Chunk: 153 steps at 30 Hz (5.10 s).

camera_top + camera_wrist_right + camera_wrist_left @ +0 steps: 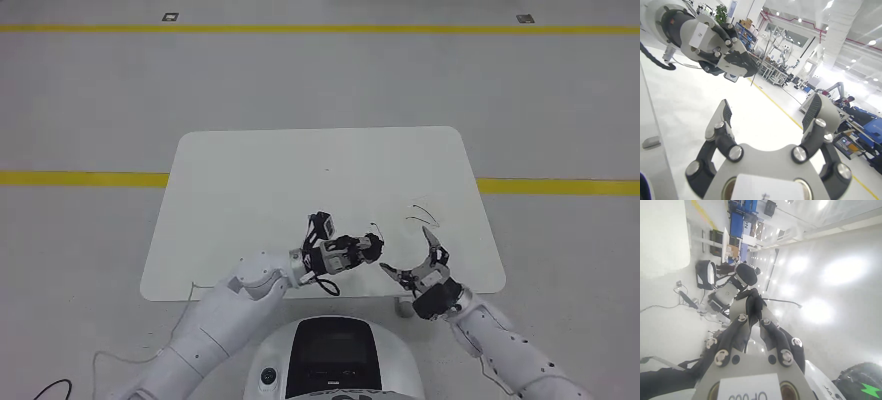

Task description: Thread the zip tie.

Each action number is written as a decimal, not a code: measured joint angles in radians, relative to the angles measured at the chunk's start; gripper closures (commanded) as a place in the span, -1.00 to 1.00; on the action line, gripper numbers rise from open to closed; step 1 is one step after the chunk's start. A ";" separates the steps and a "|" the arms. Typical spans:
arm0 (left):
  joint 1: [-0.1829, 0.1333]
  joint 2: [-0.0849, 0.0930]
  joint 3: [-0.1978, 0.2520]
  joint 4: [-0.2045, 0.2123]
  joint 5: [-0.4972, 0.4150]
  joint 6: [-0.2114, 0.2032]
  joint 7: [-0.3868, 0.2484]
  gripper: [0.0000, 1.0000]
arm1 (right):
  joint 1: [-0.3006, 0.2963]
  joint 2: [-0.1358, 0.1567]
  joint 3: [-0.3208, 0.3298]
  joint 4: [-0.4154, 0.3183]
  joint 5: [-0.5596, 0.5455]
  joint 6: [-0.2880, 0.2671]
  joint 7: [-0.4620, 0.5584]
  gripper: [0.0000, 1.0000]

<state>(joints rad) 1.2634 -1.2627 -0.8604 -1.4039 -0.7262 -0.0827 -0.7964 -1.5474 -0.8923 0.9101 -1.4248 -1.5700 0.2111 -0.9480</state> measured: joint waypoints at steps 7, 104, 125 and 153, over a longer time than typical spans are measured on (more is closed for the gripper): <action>-0.010 0.003 -0.003 0.001 -0.010 -0.004 -0.038 1.00 | 0.045 0.020 -0.077 0.029 0.000 0.132 -0.058 -1.00; -0.020 -0.004 0.025 0.011 -0.079 0.007 -0.034 1.00 | 0.120 0.004 -0.150 0.051 0.000 0.129 -0.108 0.76; -0.020 -0.004 0.025 0.011 -0.079 0.007 -0.034 1.00 | 0.109 -0.007 -0.125 0.049 0.000 0.129 -0.116 0.88; -0.020 -0.004 0.025 0.011 -0.079 0.007 -0.034 1.00 | 0.099 -0.003 -0.118 0.065 0.000 0.129 -0.106 1.00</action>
<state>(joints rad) 1.2430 -1.2664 -0.8351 -1.3926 -0.8056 -0.0760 -0.8308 -1.4482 -0.8949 0.7922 -1.3594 -1.5700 0.3400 -1.0545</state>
